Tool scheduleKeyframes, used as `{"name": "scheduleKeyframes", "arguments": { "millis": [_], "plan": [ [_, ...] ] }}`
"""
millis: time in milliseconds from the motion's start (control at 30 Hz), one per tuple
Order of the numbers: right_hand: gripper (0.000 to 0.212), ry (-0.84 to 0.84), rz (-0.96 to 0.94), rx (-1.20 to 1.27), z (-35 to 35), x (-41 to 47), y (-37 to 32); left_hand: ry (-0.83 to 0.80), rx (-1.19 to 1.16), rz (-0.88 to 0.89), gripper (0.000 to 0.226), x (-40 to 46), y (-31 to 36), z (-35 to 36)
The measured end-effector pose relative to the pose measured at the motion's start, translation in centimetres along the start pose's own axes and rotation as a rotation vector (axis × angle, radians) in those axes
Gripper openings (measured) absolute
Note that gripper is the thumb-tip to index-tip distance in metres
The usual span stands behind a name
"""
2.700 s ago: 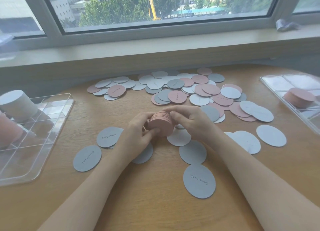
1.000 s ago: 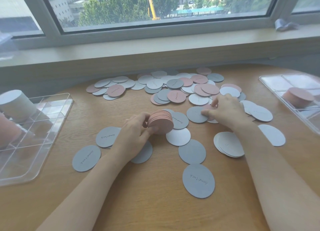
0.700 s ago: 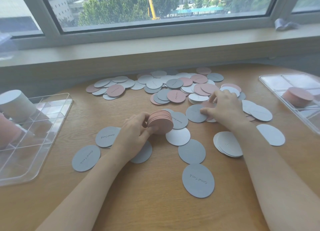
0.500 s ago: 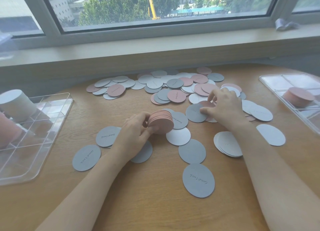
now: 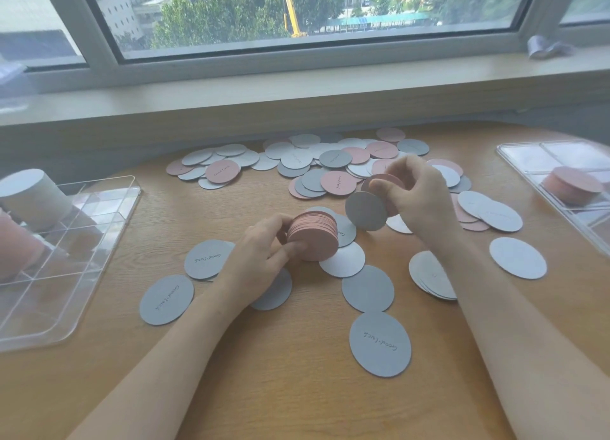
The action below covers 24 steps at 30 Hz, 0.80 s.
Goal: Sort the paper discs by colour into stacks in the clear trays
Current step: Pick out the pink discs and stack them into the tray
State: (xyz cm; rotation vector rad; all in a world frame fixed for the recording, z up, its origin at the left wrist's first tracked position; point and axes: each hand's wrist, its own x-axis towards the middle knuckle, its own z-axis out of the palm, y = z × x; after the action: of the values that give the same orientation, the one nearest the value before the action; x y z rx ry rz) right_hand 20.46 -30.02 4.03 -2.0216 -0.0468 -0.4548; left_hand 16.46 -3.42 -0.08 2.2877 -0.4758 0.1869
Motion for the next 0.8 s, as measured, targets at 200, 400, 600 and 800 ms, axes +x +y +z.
{"name": "scheduleKeyframes", "arguments": {
  "millis": [200, 400, 600, 800],
  "plan": [
    [0.013, 0.021, -0.062, 0.227, 1.0, -1.7, -1.9, -0.024, 0.004, 0.026, 0.030, 0.1, 0.3, 0.0],
    [0.008, -0.287, -0.086, 0.279, 3.6, -3.0, -2.3, -0.004, 0.015, 0.037, 0.025, 0.0, 0.3, 0.0],
    [0.024, -0.533, -0.119, 0.129, 4.2, -3.3, -1.8, 0.037, 0.067, 0.056, 0.040, -0.1, 0.6, -0.1],
    [0.071, -0.641, -0.253, -0.101, 4.6, -3.6, -1.7, 0.085, 0.091, 0.043, 0.042, 0.0, 0.5, 0.1]
  ]
}}
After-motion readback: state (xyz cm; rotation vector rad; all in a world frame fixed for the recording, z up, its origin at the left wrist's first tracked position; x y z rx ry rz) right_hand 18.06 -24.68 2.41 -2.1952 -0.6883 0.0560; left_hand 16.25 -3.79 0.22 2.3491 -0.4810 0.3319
